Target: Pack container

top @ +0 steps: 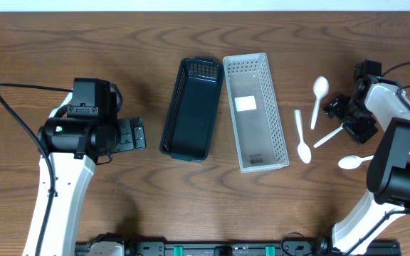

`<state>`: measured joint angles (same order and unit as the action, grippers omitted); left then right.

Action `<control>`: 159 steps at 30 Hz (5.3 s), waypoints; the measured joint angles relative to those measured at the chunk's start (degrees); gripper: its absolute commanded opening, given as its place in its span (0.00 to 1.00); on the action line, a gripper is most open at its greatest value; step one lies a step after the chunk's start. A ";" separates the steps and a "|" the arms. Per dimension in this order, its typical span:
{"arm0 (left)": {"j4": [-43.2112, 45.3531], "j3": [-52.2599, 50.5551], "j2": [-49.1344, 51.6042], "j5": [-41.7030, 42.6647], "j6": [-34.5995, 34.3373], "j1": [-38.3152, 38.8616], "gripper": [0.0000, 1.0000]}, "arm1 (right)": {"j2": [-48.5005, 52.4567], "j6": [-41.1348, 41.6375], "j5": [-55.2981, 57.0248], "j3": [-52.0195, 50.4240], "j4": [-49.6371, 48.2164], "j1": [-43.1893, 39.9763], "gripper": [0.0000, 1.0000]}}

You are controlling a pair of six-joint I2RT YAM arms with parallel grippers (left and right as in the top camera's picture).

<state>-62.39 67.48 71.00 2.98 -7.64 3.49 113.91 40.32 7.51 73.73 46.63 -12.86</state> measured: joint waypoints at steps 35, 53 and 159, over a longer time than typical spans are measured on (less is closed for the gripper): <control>-0.04 0.00 0.00 0.00 0.00 0.00 0.98 | 0.15 -4.33 -0.52 0.55 1.77 0.07 0.01; -0.22 0.00 0.00 -2.34 0.15 0.00 0.98 | -21.20 -17.38 -3.67 23.76 11.89 26.60 0.01; 8.72 0.09 21.55 -0.02 9.31 6.29 0.73 | -13.33 -26.21 -8.76 4.96 9.14 14.99 0.65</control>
<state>-53.67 67.57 92.55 2.96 1.67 9.78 100.57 14.11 -1.26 78.70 55.77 2.13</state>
